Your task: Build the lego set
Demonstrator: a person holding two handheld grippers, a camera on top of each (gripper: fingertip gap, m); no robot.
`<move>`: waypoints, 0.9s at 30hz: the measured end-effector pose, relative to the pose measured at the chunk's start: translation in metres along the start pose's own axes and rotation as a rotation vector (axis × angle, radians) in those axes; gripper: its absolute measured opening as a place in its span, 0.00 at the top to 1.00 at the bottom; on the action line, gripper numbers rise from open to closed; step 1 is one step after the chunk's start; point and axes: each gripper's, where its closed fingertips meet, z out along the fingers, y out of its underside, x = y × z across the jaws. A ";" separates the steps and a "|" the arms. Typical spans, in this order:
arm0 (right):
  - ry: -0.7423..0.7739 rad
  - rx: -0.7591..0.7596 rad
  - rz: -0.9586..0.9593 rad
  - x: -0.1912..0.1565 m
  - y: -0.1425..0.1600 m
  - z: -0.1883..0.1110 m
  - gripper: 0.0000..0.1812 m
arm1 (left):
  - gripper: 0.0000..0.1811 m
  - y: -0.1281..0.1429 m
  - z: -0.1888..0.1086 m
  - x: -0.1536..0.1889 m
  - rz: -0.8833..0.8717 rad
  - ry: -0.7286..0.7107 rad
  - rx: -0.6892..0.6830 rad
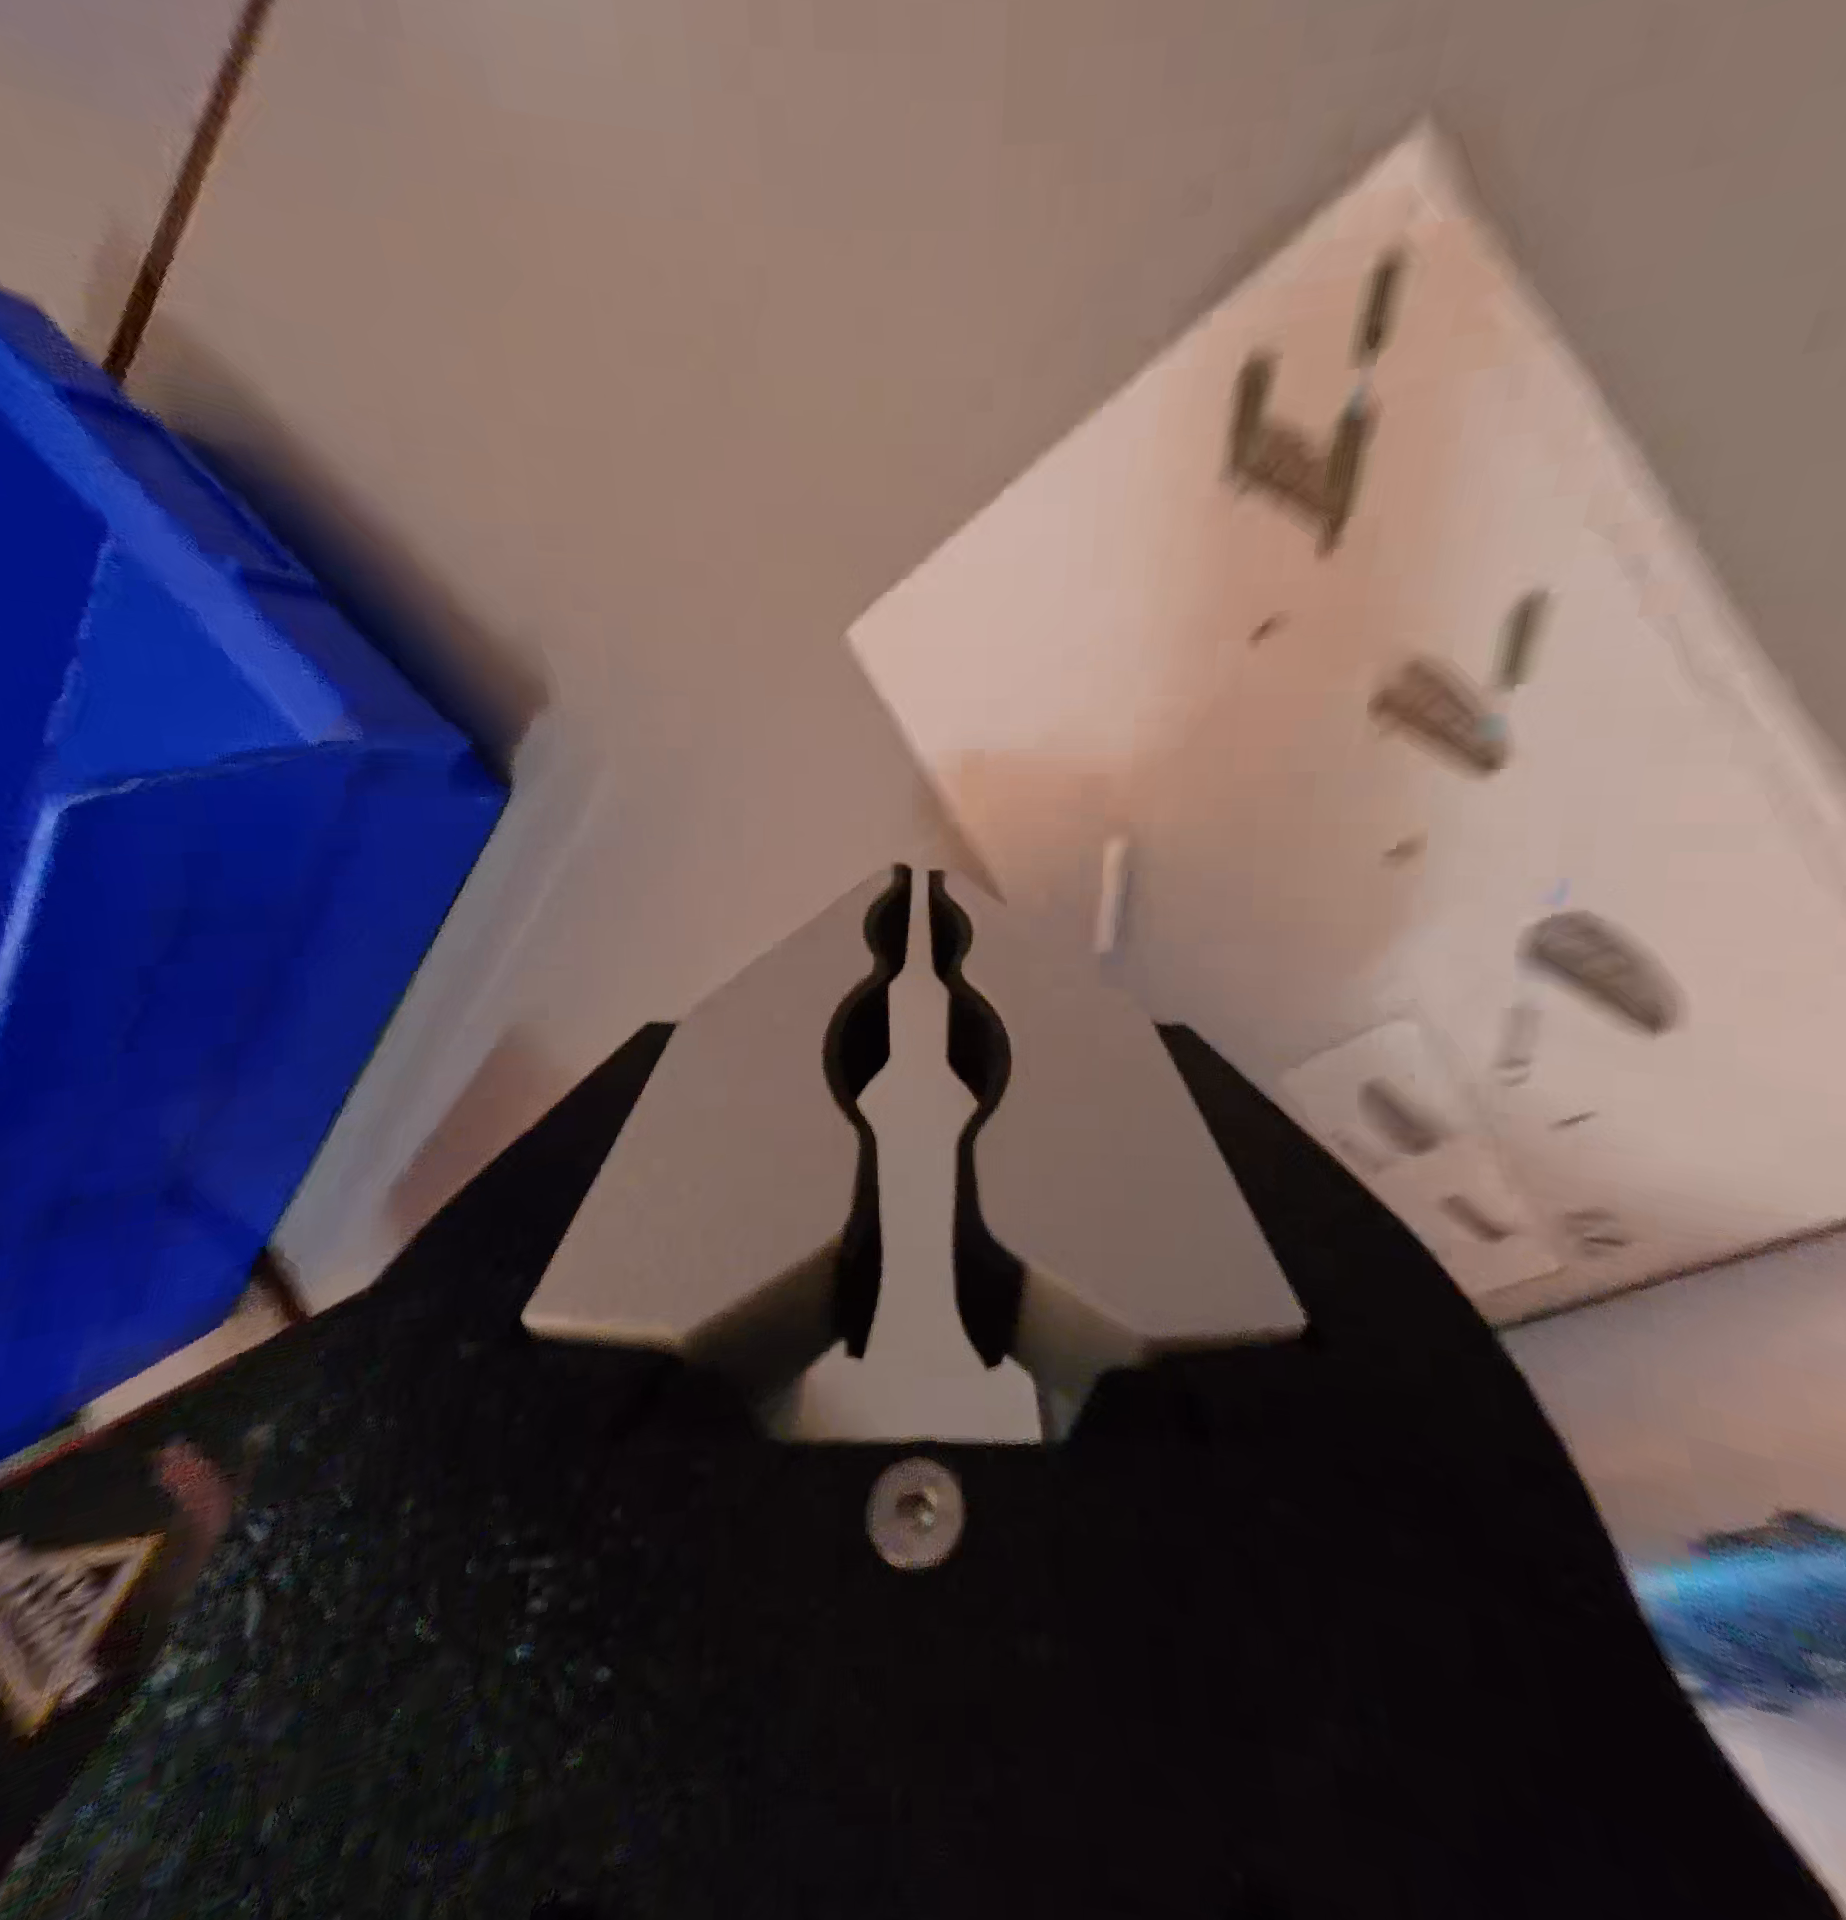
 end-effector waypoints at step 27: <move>-0.025 0.015 0.003 -0.004 0.001 0.005 0.78 | 0.80 -0.004 -0.021 0.082 -1.102 -0.200 0.031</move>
